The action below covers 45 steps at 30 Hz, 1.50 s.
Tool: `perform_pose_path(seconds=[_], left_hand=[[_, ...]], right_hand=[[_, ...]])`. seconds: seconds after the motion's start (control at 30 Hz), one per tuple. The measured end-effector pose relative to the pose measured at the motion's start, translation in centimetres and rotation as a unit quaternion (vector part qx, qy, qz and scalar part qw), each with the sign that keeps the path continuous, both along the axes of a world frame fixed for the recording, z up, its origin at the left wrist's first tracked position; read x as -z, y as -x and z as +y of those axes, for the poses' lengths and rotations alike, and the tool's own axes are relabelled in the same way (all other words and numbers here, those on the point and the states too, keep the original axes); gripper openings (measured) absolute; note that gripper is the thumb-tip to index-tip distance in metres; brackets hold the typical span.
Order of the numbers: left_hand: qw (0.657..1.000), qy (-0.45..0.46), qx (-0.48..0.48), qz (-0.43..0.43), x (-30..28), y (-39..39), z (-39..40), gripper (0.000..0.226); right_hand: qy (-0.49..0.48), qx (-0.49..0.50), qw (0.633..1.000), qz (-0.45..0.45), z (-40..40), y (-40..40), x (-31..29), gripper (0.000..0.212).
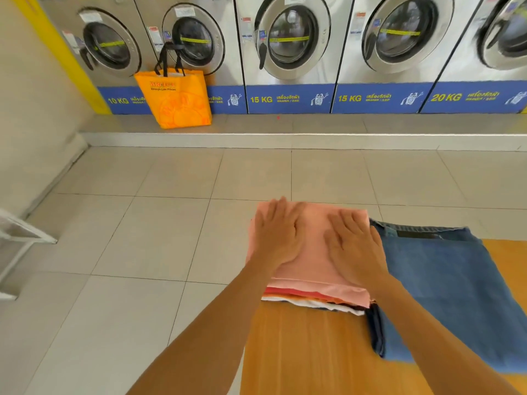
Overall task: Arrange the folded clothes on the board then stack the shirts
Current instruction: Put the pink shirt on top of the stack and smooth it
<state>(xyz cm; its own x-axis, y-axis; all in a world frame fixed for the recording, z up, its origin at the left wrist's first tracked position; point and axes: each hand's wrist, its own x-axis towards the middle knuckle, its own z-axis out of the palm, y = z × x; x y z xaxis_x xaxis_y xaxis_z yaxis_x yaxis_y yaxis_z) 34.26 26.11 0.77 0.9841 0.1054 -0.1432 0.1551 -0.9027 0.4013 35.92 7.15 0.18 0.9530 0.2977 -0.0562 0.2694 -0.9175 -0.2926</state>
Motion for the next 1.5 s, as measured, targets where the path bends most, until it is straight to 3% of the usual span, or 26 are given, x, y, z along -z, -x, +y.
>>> perform_pose_path(seconds=[0.03, 0.13, 0.2, 0.3, 0.4, 0.5, 0.6, 0.7, 0.8, 0.87, 1.0, 1.27, 1.5], left_hand=[[0.996, 0.027, -0.073, 0.048, 0.0, -0.5, 1.2, 0.053], [0.935, 0.081, -0.271, 0.213, -0.7, -1.8, 5.6, 0.064], [0.938, 0.043, -0.299, 0.168, -0.9, -2.2, 7.4, 0.063], [0.967, 0.057, -0.247, 0.004, -1.5, -2.5, 6.5, 0.053], [0.965, 0.169, -0.203, -0.005, -2.2, -3.4, 4.7, 0.048], [0.976, 0.139, -0.168, -0.02, -1.4, -4.5, 4.8, 0.025], [0.982, 0.093, -0.144, -0.084, -0.7, -4.9, 6.1, 0.021], [0.987, 0.021, -0.146, -0.057, -1.1, -5.4, 8.4, 0.03], [0.988, 0.117, -0.099, -0.009, -1.8, -5.4, 10.7, 0.042], [0.978, 0.199, -0.059, 0.02, -2.4, -5.1, 11.0, 0.035], [0.98, 0.196, 0.012, 0.04, -2.8, -5.3, 10.0, 0.016], [0.978, 0.204, -0.007, 0.033, -3.6, -6.5, 10.4, 0.013], [0.99, 0.092, -0.104, -0.002, -3.1, -7.6, 10.9, 0.019]], right_hand=[[-0.003, 0.022, 1.0, 0.01, -0.3, -0.3, 0.0, 0.064], [0.0, 0.067, 0.997, 0.035, 0.2, 0.0, 0.1, 0.069], [0.01, 0.075, 0.997, 0.015, 0.9, 0.5, 0.1, 0.067], [0.019, 0.058, 0.998, -0.028, 1.4, 1.1, 0.5, 0.062], [0.022, 0.042, 0.998, -0.041, 1.0, 1.1, 0.7, 0.063], [0.016, 0.045, 0.998, -0.036, 1.0, 1.0, 0.7, 0.066], [0.008, 0.05, 0.998, -0.033, 0.9, 1.1, 0.7, 0.064], [0.004, 0.052, 0.998, -0.026, 0.9, 1.1, 0.6, 0.059], [0.0, 0.05, 0.998, -0.029, 1.2, 1.0, 0.5, 0.058], [-0.003, 0.053, 0.998, -0.025, 1.3, 1.1, 0.4, 0.058], [-0.007, 0.055, 0.998, -0.022, 1.2, 1.2, 0.4, 0.059], [0.0, 0.054, 0.998, -0.031, 1.3, 1.1, 0.4, 0.06], [-0.003, 0.056, 0.998, -0.027, 1.4, 1.2, 0.3, 0.063]])
